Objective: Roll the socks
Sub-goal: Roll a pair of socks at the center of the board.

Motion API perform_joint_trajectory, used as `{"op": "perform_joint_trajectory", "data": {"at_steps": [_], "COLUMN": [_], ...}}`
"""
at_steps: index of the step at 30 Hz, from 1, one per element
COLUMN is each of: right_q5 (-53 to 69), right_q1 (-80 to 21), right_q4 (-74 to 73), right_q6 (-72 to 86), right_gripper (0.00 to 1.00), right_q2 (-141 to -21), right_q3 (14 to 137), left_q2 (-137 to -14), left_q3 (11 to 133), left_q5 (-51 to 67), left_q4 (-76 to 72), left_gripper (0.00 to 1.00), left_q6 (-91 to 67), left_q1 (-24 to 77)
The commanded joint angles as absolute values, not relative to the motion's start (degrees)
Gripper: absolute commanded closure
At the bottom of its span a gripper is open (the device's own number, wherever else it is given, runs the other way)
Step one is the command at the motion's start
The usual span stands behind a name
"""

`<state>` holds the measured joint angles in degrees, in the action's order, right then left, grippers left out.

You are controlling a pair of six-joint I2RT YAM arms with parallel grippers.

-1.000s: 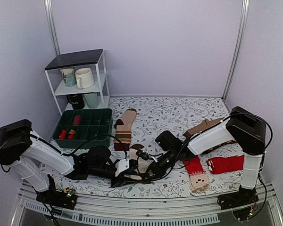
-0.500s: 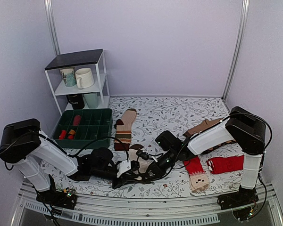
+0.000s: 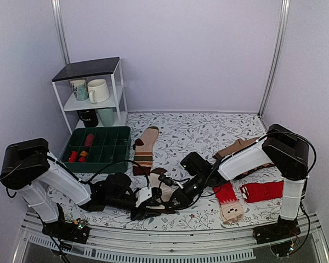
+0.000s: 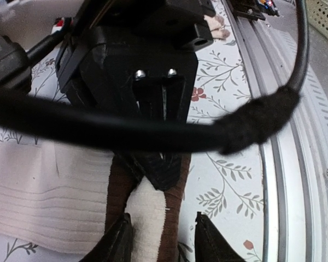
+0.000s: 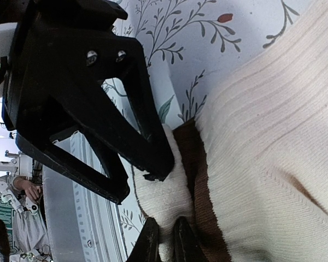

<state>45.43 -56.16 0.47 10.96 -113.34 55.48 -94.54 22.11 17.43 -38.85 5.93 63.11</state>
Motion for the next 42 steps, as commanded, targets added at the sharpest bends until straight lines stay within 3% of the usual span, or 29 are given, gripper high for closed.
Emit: {"op": "perform_joint_trajectory", "data": {"at_steps": [1, 13, 24, 28, 36, 42], "right_q5": [36.04, 36.54, 36.27, 35.77, 29.24, 19.86], "right_q1": [-56.60, -56.56, -56.62, -56.60, -56.50, -57.58], "right_q4": [-13.02, -12.75, -12.66, -12.09, -0.93, 26.75], "right_q6": [11.16, 11.40, 11.91, 12.54, 14.80, 12.80], "right_gripper": [0.94, 0.94, 0.93, 0.92, 0.70, 0.56], "right_q2": [-119.84, -120.15, -120.54, -119.76, -113.22, -97.05], "right_q3": [50.69, 50.54, 50.97, 51.63, 50.60, 35.87], "left_q2": [-94.04, -94.42, -95.35, -95.34, -97.32, -100.72], "left_q3": [20.89, 20.73, 22.08, 22.24, 21.56, 20.74], "left_q5": [15.60, 14.25, 19.21, 19.86, 21.05, 24.08], "left_q4": [-39.27, -39.64, -38.30, -36.68, -32.88, -32.51], "left_gripper": [0.58, 0.57, 1.00, 1.00, 1.00, 1.00], "left_q6": [4.95, 4.48, 4.79, 2.21, -9.20, -17.14], "left_q1": [63.70, 63.68, 63.55, 63.03, 60.99, 59.74]}}
